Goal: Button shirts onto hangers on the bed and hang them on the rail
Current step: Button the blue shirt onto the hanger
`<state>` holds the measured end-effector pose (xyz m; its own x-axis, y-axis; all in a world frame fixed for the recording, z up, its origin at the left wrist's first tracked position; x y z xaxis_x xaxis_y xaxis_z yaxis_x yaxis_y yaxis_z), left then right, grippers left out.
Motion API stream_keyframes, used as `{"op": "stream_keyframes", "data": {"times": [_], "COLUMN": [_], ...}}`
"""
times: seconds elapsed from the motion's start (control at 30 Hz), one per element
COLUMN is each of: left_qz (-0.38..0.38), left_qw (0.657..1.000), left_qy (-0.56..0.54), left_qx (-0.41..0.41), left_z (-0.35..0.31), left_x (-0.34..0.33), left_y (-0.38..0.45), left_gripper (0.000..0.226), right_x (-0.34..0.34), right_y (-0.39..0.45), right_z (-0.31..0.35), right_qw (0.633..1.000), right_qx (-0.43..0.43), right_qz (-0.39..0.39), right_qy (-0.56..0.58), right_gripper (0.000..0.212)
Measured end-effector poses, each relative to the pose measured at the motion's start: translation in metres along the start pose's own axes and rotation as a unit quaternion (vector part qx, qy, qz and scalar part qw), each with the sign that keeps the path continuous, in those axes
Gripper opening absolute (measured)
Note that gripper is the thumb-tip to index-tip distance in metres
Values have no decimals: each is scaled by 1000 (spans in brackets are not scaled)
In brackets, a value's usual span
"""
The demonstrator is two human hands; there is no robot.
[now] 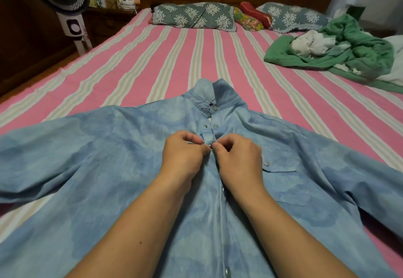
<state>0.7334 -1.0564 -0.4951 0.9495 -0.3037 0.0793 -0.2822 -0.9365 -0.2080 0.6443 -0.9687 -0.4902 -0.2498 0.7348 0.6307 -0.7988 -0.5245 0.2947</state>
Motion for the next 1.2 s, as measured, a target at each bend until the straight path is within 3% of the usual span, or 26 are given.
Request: {"op": "stream_keyframes", "data": {"times": [0.3,0.5,0.6,0.87,1.0,1.2], "left_qz": [34,32,31,89,59,33], "left_qw": [999,999,999,996,998,985], "left_qy": [0,11,5,13,11,144], "left_qx": [17,22,30,25,13,-89], "left_z": [4,8,9,12,15,14], "left_x": [3,2,-1,-5,-7,-14], "left_y": [5,6,6,5,11,16], "left_gripper": [29,27,14,38,30,27], "right_x": [1,3,7,1,0,1], "right_y": [2,0,-4,1,6,6], "right_z": [-2,-7,-3,-6,-8,-4], "right_qw": [996,958,939,935,906,894], "right_qx": [-52,-167,-193,-222,-260,-284], "right_qz": [51,140,181,166,153,141], "right_qy": [48,184,218,220,296,317], "right_gripper": [9,29,35,39,35,28]}}
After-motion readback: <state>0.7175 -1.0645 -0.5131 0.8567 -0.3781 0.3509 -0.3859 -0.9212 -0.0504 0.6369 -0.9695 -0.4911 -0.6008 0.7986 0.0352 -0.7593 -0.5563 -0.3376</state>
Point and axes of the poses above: each hand's wrist, its own y-axis towards the middle knuckle, its own x-axis out of the back of the hand, z = x × y, the point moved 2 cm from there along y, towards the middle knuckle, and after that the axes turned 5 degrees about -z, right-handed, at the moved point
